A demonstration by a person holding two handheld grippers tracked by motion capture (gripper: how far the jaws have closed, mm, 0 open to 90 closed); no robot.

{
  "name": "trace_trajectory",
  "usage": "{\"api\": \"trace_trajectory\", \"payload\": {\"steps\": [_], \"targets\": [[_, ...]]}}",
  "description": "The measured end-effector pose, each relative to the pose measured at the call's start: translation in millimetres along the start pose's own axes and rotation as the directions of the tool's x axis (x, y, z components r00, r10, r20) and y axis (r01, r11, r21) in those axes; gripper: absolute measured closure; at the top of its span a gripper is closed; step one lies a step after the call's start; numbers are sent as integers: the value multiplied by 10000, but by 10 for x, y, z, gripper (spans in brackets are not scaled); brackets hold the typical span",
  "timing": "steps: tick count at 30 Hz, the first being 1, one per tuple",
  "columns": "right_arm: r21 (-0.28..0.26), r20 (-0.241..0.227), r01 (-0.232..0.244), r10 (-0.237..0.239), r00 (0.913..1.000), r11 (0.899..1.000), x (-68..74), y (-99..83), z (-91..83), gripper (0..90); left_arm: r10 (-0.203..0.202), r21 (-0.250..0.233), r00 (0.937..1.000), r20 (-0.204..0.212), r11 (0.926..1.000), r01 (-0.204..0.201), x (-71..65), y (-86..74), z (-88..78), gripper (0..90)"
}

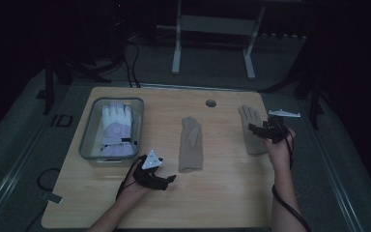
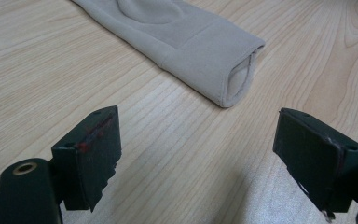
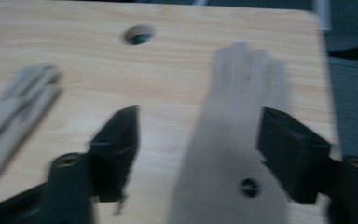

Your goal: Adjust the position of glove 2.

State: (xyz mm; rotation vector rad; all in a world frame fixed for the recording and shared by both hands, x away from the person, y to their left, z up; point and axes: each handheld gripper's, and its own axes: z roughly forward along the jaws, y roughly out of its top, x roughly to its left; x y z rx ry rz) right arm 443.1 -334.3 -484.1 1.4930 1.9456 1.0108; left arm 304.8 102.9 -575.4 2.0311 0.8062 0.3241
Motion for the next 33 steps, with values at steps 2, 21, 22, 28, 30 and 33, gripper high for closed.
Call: {"api": "trace_trajectory", "payload": {"steps": [2, 21, 22, 28, 30, 33], "targets": [[123, 357, -36, 31, 9994, 9999, -46, 10, 73, 354, -49, -35, 10000, 10, 10000, 49, 4, -1, -2, 156], [1608, 882, 323, -469, 9950, 9865, -282, -59, 773, 384, -107, -14, 9999, 33, 9999, 107, 3, -1, 0, 155], [1807, 923, 325, -499, 9945, 9830, -282, -76, 812, 385, -71, 7, 10000, 20, 10000, 71, 1, 0, 1, 155], [1525, 1144, -247, 71, 9934, 9880, -266, -133, 811, 620, -131, -99, 9999, 3, 9999, 131, 6, -6, -12, 155], [1511, 1274, -458, 265, 9915, 9875, -248, -137, 798, 723, -141, -92, 9999, -4, 9999, 141, 5, -6, -10, 155], [1429, 1328, -1043, 854, 9875, 9842, -227, -149, 766, 794, -87, -42, 10000, -28, 10000, 87, 0, -3, -4, 156]]}}
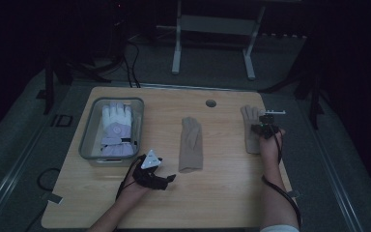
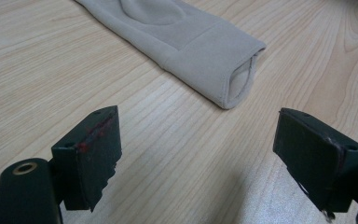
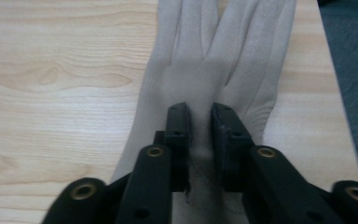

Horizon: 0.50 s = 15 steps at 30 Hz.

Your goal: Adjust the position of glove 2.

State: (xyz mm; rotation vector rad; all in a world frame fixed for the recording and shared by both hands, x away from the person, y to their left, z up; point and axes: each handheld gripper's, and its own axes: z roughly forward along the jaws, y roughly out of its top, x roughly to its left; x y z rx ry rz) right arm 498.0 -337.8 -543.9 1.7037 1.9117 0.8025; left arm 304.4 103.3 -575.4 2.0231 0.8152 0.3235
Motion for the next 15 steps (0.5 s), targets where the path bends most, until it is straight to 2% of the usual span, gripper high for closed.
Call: {"api": "trace_trajectory", "payload": {"steps": [3, 7, 10, 12, 13, 15], "targets": [[-106, -445, -784, 778, 9960, 9969, 23, -47, -69, 808, 23, 49, 10000, 9, 10000, -23, 0, 2, 4, 155], [-504, -595, -513, 483, 9971, 9974, 153, -86, -268, 813, 5, 33, 10000, 4, 10000, -5, 3, 6, 9, 155], [-1038, -1058, -718, 607, 9925, 9920, 287, -149, -478, 813, -51, 7, 10000, -23, 10000, 51, 5, 12, 20, 155], [-1293, -1135, -718, 572, 9919, 9890, 395, -205, -605, 813, -62, 34, 10000, -14, 10000, 63, 12, 14, 19, 155], [-1280, -1206, -773, 618, 9908, 9888, 441, -228, -649, 813, -78, 15, 10000, -24, 10000, 78, 12, 13, 19, 155], [-1260, -1050, -681, 550, 9929, 9897, 534, -276, -720, 813, -70, -23, 10000, -45, 10000, 70, 10, 11, 15, 155]]}}
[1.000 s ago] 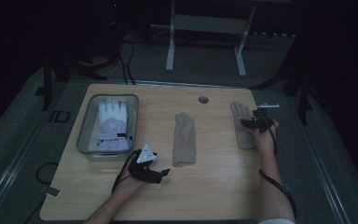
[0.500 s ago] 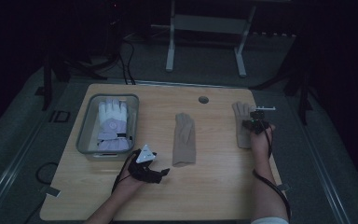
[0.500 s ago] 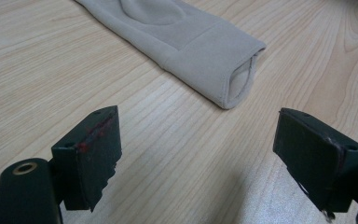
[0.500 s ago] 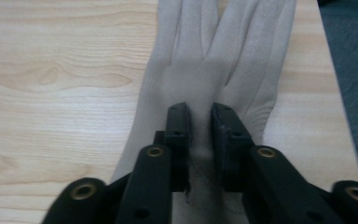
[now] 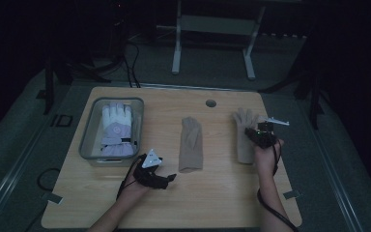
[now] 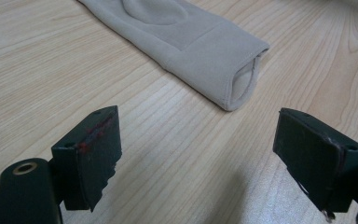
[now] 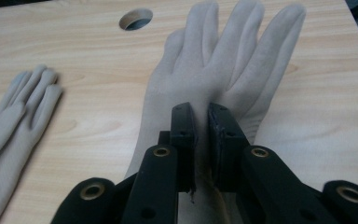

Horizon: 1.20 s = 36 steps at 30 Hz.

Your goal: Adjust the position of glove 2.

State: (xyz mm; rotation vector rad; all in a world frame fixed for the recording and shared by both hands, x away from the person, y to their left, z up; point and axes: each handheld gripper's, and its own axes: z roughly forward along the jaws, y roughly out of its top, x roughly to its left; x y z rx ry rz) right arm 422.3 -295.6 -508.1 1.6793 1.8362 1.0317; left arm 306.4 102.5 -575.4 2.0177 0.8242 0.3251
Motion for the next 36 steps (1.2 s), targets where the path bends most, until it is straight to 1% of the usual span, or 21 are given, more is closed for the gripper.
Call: {"api": "trace_trajectory", "payload": {"steps": [1, 2, 3, 4, 6, 7, 10, 12, 13, 15, 17, 18, 23, 26, 27, 29, 31, 32, 34, 36], "targets": [[61, 86, 99, -100, 9999, 9999, 48, -19, -29, 813, 30, -15, 10000, -17, 10000, -30, -2, -1, -2, 155], [92, 221, 324, -326, 9992, 9994, 98, -41, -59, 813, 46, -17, 10000, -16, 10000, -46, -4, -2, -4, 155], [47, 241, 335, -336, 9991, 9994, 132, -57, -91, 813, 59, -16, 10000, -14, 10000, -59, -6, -4, -6, 155], [59, 120, 299, -300, 9995, 9995, 161, -69, -124, 813, 60, -14, 10000, -11, 10000, -60, -9, -4, -5, 155], [-103, 146, 519, -518, 9986, 9986, 211, -75, -192, 813, 82, -7, 10000, -10, 10000, -82, -14, -4, -4, 155], [-130, 53, 554, -553, 9985, 9984, 227, -73, -224, 813, 101, -1, 9999, -14, 9999, -101, -16, -4, -4, 155], [-191, -29, 571, -571, 9984, 9982, 271, -105, -307, 813, 166, 14, 9999, -23, 9999, -166, -19, -5, -7, 155], [-124, -144, 400, -402, 9991, 9991, 277, -158, -341, 812, 185, 0, 9998, -8, 9998, -185, -20, -5, -7, 155], [-75, -152, 348, -349, 9993, 9994, 278, -188, -351, 812, 184, 20, 9998, -12, 9998, -184, -20, -5, -7, 155], [-53, -12, 474, -474, 9989, 9989, 267, -246, -360, 811, 207, 40, 9998, -6, 9998, -207, -23, -4, -6, 155], [-13, 55, 409, -409, 9991, 9992, 235, -293, -346, 810, 228, 46, 9997, -20, 9997, -228, -27, -4, -4, 155], [94, 42, 320, -321, 9995, 9994, 214, -314, -327, 810, 240, 49, 9997, -21, 9997, -240, -28, -4, -3, 155], [402, 198, 294, -302, 9993, 9988, 176, -422, -199, 807, 234, 30, 9997, -25, 9997, -234, -29, -5, -5, 155], [618, 61, 319, -323, 9995, 9976, 149, -486, -106, 800, 227, 48, 9997, -4, 9997, -227, -26, -4, -3, 155], [704, 85, 347, -353, 9993, 9969, 146, -508, -75, 797, 220, 60, 9998, 1, 9997, -220, -27, -3, -2, 155], [906, -63, 417, -413, 9991, 9950, 137, -547, -15, 783, 198, 52, 9998, 0, 9998, -198, -29, -3, 2, 155], [960, -121, 435, -425, 9990, 9944, 139, -579, 20, 767, 234, 61, 9997, 11, 9997, -234, -27, -3, -2, 155], [940, -123, 534, -525, 9985, 9941, 137, -584, 21, 759, 232, 59, 9997, 10, 9997, -232, -26, -3, -2, 155], [1031, -199, 482, -464, 9987, 9935, 129, -569, 9, 737, 222, 65, 9998, 12, 9997, -222, -27, -3, -1, 155], [1103, -116, 536, -527, 9985, 9924, 123, -548, -12, 678, 216, 38, 9998, -23, 9998, -216, -26, -4, -5, 155]]}}
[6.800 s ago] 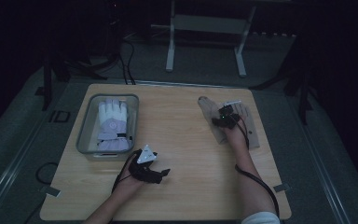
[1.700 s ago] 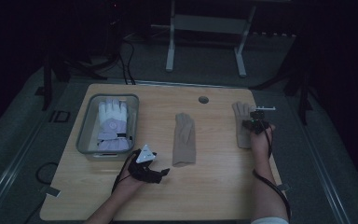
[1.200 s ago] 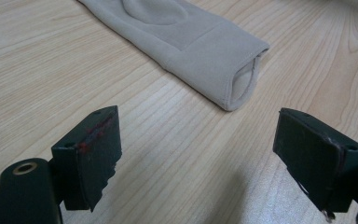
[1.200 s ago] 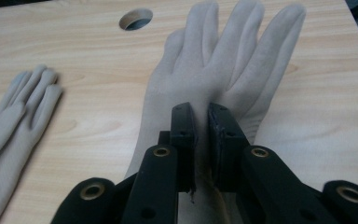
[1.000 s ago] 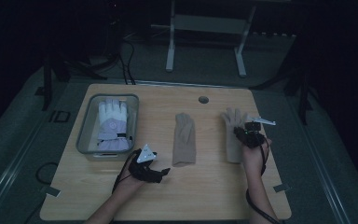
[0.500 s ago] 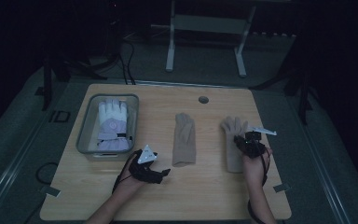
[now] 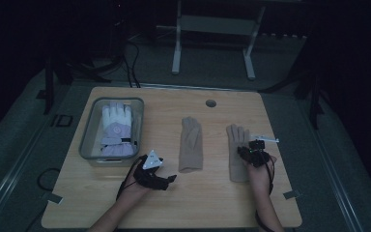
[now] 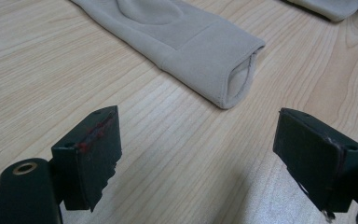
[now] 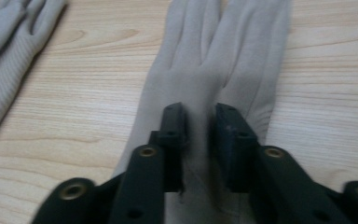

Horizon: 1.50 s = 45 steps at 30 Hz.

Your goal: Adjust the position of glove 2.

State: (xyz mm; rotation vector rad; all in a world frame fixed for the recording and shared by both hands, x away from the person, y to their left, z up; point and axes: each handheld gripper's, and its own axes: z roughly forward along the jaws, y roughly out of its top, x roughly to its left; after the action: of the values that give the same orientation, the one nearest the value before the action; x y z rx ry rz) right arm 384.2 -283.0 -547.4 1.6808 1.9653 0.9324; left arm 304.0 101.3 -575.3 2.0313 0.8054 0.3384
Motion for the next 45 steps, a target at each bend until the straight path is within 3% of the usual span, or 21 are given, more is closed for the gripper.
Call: {"api": "trace_trajectory", "payload": {"steps": [3, 5, 11, 13, 19, 22, 23, 25, 28, 34, 37, 45], "targets": [[36, 30, 449, -449, 9990, 9990, -5, 37, -54, 569, 24, -33, 10000, 0, 10000, -24, -2, -1, -2, 155], [-115, -192, 830, -832, 9963, 9965, -22, 74, -86, 510, 30, -4, 10000, -4, 10000, -30, -4, 0, 1, 155], [-410, -764, 1904, -1931, 9782, 9809, -85, 183, -135, 457, 35, 0, 10000, -36, 10000, -35, -6, 0, 1, 155], [-462, -795, 2318, -2348, 9688, 9717, -90, 166, -113, 457, 31, -1, 10000, -53, 10000, -31, -7, 0, 1, 155], [-60, -898, 2258, -2254, 9701, 9742, -132, 19, 42, 464, 64, -4, 10000, -16, 10000, -64, -7, 0, 0, 155], [-261, -510, 2765, -2775, 9594, 9607, -87, -60, 61, 557, 62, -31, 10000, -11, 10000, -62, -7, -2, -2, 155], [-241, -483, 2783, -2792, 9590, 9602, -82, -62, 54, 627, 62, -35, 10000, -11, 10000, -62, -7, -2, -3, 155], [-184, -359, 2521, -2527, 9669, 9675, -96, -55, 41, 740, 76, -32, 10000, -26, 10000, -76, -11, -3, -3, 155], [-158, -241, 2209, -2212, 9749, 9752, -93, -51, 40, 788, 95, -21, 9999, -43, 10000, -96, -13, -2, -2, 155], [-131, 36, 1757, -1756, 9845, 9844, -46, -10, -5, 808, 94, 8, 10000, -31, 10000, -94, -12, -1, -1, 155], [-255, 91, 1281, -1279, 9917, 9914, -24, 45, -70, 807, 95, 2, 10000, -13, 10000, -95, -11, -1, -2, 155], [-673, 184, 1303, -1294, 9914, 9892, 133, 220, -233, 807, 92, 1, 10000, -18, 10000, -92, -11, -1, -2, 155]]}}
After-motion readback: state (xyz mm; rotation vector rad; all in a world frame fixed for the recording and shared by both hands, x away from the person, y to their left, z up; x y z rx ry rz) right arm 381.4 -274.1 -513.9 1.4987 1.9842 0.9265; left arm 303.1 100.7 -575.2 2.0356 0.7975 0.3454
